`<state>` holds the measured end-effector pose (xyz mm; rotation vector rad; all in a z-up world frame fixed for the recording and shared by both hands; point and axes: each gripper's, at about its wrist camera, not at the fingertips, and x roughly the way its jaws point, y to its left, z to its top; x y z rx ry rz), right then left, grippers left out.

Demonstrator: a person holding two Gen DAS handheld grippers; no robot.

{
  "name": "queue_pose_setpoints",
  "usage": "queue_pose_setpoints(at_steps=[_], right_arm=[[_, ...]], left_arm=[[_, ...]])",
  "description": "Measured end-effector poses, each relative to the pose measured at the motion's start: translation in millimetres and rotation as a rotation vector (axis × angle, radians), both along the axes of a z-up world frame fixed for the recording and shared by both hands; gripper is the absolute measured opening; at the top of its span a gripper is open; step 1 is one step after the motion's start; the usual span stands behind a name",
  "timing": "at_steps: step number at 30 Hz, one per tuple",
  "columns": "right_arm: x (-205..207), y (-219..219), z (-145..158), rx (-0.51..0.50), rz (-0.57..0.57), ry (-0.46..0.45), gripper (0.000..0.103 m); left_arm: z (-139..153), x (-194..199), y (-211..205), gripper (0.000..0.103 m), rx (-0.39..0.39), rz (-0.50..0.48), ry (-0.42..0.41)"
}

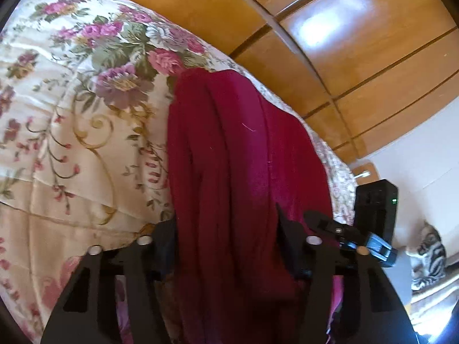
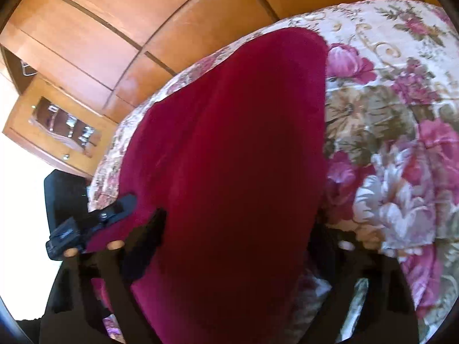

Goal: Fold small clothes

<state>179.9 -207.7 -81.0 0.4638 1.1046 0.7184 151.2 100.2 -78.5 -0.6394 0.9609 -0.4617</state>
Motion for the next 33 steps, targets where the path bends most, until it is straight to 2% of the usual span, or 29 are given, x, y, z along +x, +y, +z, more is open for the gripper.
queue_pose_setpoints(at_steps=[1, 2, 4, 7, 9, 15, 21, 25, 29, 32, 33], right_arm=[[-1, 1, 1, 0.005, 0.008, -0.004, 0.066], [-2, 1, 2, 0.013, 0.014, -0.005, 0.063], [-5, 3, 10, 0.022, 0.025, -0.015, 0.049], [-12, 12, 29, 0.004, 0.057, -0.061, 0.044], [-16, 22, 45, 0.002, 0.095, -0.094, 0.042], [-19, 78, 87, 0.041, 0.244, -0.185, 0.042], [-3, 185, 117, 0.09, 0.436, -0.25, 0.043], [12, 255, 112, 0.1, 0.539, -0.217, 0.044], [22, 306, 84, 0.074, 0.615, -0.152, 0.047], [37, 341, 40, -0.046, 0.63, -0.067, 0.056], [39, 350, 22, -0.13, 0.613, -0.054, 0.066]], left_arm=[[-1, -2, 1, 0.044, -0.027, -0.004, -0.006], [-2, -4, 1, 0.042, -0.045, -0.004, -0.01], [1, -10, 2, 0.038, -0.058, 0.001, -0.026], [11, -19, 3, 0.037, -0.073, 0.016, -0.049], [22, -31, 8, 0.037, -0.085, 0.026, -0.075], [67, -76, 40, 0.037, -0.031, 0.123, -0.171], [112, -115, 98, 0.037, 0.12, 0.29, -0.253], [119, -137, 145, 0.038, 0.19, 0.415, -0.241], [102, -144, 171, 0.038, 0.239, 0.506, -0.172], [74, -135, 179, 0.038, 0.318, 0.543, -0.065], [63, -135, 180, 0.039, 0.356, 0.544, -0.022]])
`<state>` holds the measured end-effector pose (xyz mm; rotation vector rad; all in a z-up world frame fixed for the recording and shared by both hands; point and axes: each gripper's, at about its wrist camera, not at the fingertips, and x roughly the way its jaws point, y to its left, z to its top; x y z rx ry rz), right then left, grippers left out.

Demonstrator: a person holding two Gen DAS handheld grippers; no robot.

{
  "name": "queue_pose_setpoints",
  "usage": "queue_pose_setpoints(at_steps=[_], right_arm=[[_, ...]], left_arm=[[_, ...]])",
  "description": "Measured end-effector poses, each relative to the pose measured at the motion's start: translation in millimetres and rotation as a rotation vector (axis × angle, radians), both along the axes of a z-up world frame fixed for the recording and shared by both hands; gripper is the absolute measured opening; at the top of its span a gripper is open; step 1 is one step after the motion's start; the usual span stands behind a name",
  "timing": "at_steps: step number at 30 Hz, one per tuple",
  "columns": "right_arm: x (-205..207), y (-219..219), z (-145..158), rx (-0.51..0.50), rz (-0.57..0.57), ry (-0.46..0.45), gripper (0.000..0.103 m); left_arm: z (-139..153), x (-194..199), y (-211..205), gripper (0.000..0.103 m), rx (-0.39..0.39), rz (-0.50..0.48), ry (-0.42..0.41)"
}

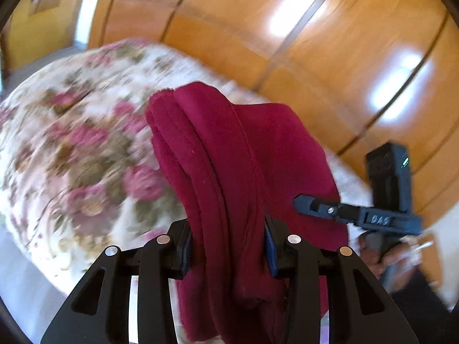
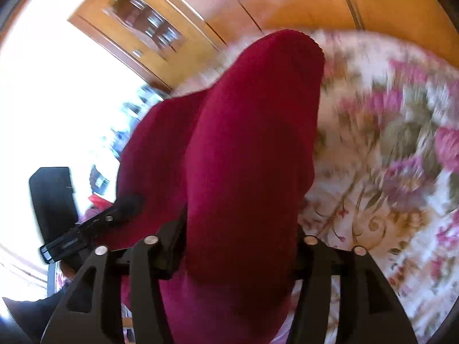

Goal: Fold small clothes

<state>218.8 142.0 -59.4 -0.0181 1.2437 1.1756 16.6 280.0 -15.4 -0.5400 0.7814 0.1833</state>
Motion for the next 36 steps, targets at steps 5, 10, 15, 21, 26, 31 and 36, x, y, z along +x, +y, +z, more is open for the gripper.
queue_pose_setpoints(at_steps=[5, 10, 15, 21, 26, 31, 36], right_arm=[[5, -6, 4, 0.018, -0.094, -0.039, 0.084], [-22, -31, 53, 0.026, -0.155, -0.293, 0.073], [-65, -33, 64, 0.036, -0.121, -0.406, 0.045], [-104, -22, 17, -0.117, -0.093, -0.499, 0.045], [-111, -26, 26, -0.142, -0.127, -0.528, 0.046], [-127, -45, 47, -0.109, -0.221, -0.546, 0.075], [-152, -63, 63, -0.078, -0.282, -0.571, 0.09]], left_arm=[[-11, -1, -5, 0.053, 0.083, 0.039, 0.032], [7, -19, -11, 0.053, 0.134, 0.11, 0.005], [5, -26, -18, 0.059, 0.23, 0.187, 0.025], [-6, -31, -19, 0.064, 0.262, 0.229, 0.055], [0, -41, -23, 0.071, 0.283, 0.269, 0.057], [14, -58, -29, 0.08, 0.313, 0.331, 0.051], [25, -76, -36, 0.091, 0.357, 0.402, 0.065]])
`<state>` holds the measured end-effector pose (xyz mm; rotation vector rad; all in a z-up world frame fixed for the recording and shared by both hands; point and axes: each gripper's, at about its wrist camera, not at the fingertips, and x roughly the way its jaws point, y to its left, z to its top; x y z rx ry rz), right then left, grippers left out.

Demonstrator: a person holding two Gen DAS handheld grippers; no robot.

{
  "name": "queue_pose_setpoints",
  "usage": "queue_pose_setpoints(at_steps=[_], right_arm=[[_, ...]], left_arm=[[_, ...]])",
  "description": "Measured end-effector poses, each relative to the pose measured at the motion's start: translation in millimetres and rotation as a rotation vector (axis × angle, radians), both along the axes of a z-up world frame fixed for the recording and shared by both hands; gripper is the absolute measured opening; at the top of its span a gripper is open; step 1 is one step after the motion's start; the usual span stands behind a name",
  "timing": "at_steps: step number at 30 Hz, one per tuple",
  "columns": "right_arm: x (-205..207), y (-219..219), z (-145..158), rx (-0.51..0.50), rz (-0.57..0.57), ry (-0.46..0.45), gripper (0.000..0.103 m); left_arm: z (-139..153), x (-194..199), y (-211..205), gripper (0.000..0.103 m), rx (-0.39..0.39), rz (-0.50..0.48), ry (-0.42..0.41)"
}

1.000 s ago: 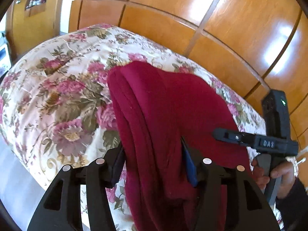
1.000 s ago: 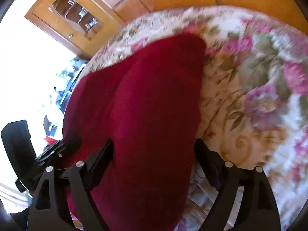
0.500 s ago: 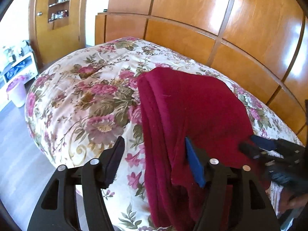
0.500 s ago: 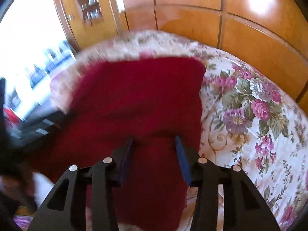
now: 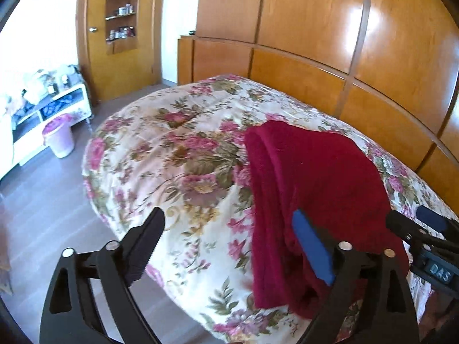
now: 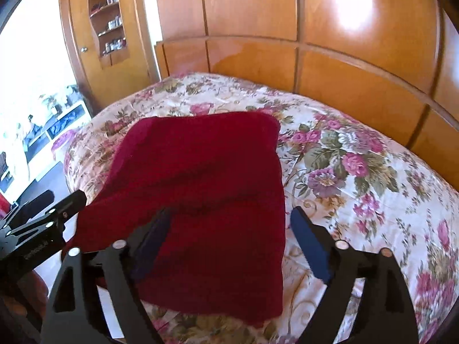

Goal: Fold small clothes

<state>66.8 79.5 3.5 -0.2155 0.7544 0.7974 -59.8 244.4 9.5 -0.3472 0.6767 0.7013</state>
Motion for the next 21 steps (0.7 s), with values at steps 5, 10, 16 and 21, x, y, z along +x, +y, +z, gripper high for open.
queue_pose_setpoints(at_steps=[5, 10, 16, 21], right_arm=[[-22, -15, -6, -0.022, -0.037, -0.03, 0.097], [-27, -28, -18, -0.027, -0.079, -0.01, 0.097], [-33, -32, -19, -0.034, -0.085, -0.043, 0.098], [-39, -27, -15, -0.033, -0.065, -0.086, 0.098]], left_arm=[[-1, -20, -6, 0.093, -0.007, 0.053, -0.004], [-10, -34, -19, 0.093, 0.02, 0.063, 0.025], [-10, -43, -30, 0.099, 0.028, 0.072, 0.006], [-9, -40, -34, 0.099, 0.033, 0.075, 0.011]])
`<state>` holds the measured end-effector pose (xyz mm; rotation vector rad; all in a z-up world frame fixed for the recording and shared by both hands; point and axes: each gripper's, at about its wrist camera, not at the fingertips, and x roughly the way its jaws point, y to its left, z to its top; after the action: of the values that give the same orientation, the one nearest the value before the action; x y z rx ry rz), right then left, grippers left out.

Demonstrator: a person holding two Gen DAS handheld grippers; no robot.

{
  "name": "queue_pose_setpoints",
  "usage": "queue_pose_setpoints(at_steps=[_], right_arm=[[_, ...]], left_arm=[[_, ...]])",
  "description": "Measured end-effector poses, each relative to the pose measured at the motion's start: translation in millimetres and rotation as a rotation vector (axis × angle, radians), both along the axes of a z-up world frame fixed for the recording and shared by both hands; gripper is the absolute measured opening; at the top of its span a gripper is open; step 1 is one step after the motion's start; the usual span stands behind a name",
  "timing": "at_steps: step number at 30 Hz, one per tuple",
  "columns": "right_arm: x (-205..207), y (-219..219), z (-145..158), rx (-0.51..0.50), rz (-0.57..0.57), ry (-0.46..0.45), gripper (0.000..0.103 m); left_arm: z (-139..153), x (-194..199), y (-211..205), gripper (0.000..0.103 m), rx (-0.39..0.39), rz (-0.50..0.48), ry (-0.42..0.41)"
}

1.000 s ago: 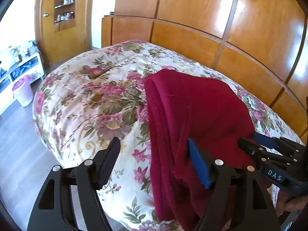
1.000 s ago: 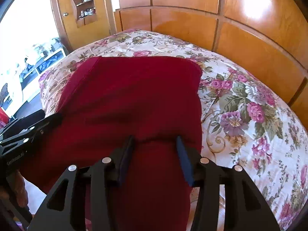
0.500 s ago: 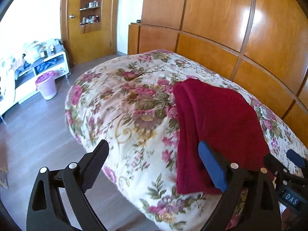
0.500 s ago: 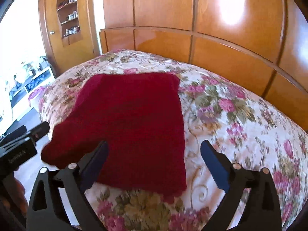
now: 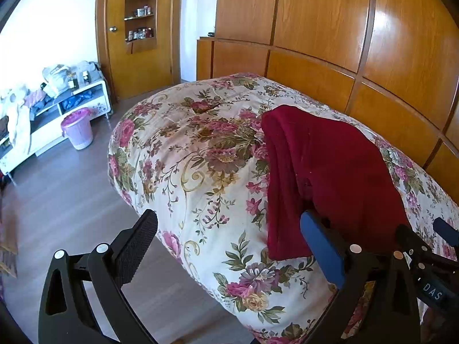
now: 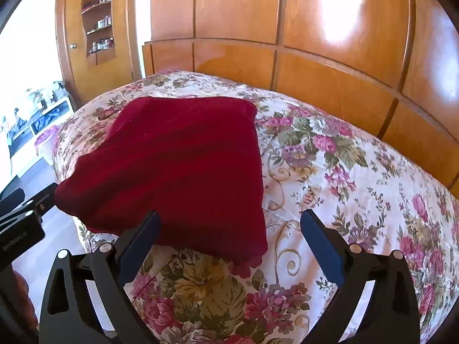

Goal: Fold small clothes

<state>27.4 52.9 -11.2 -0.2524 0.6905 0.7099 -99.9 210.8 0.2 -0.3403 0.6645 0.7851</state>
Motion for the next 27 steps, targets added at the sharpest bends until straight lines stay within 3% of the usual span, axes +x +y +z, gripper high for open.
queue_pose_setpoints(at_steps=[27], right_arm=[[-1.7, -1.6, 3.2, 0.013, 0.016, -0.023, 0.1]], left_arm=[[3.2, 5.0, -8.9, 0.099, 0.011, 0.004, -0.011]])
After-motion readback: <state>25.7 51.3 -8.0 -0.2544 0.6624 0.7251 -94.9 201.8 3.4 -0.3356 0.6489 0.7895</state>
